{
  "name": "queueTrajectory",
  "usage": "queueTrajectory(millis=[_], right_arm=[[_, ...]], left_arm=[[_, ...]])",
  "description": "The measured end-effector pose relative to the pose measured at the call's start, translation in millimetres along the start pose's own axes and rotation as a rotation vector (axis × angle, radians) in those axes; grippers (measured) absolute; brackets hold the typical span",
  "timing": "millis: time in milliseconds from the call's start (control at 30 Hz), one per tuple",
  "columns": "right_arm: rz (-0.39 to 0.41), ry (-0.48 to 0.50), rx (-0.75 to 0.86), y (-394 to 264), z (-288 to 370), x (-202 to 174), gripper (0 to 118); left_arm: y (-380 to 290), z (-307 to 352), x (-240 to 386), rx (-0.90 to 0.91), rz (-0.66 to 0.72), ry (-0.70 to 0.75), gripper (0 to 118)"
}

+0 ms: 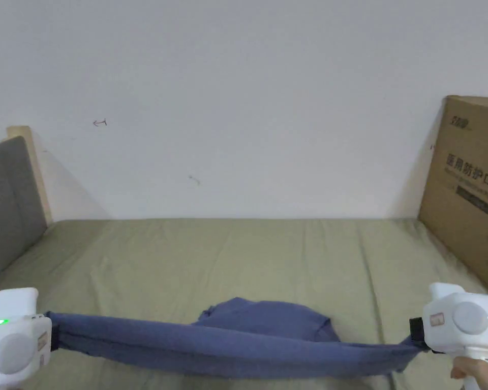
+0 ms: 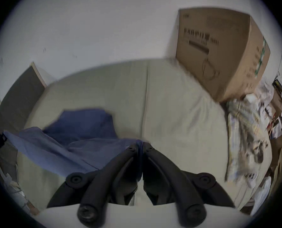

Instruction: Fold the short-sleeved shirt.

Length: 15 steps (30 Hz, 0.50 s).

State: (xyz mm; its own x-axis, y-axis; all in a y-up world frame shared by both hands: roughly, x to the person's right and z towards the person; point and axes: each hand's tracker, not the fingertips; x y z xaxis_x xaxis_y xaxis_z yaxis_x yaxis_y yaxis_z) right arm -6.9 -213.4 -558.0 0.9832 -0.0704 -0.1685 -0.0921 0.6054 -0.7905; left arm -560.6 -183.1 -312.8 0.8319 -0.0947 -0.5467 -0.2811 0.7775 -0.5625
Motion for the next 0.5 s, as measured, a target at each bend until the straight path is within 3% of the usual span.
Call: queueTrajectory(millis=[133,267,367,500], right_arm=[[-0.008,-0.033,-0.083,-76,-9,14,5],[-0.096,0.006,-0.125,-134,-7,30,5],[-0.099,-0.009,-0.145,-156,-7,35,5],[-0.135,0.004,-0.135,-166,6,35,5]], left_arm=[[-77,13,-13,-0.108,0.041,-0.018,7],[-142,33,-22,-0.181,0.054,0.007,7],[-176,42,-36,-0.22,0.118,0.004,7],[-198,45,-44,-0.236,0.093,-0.003,7]])
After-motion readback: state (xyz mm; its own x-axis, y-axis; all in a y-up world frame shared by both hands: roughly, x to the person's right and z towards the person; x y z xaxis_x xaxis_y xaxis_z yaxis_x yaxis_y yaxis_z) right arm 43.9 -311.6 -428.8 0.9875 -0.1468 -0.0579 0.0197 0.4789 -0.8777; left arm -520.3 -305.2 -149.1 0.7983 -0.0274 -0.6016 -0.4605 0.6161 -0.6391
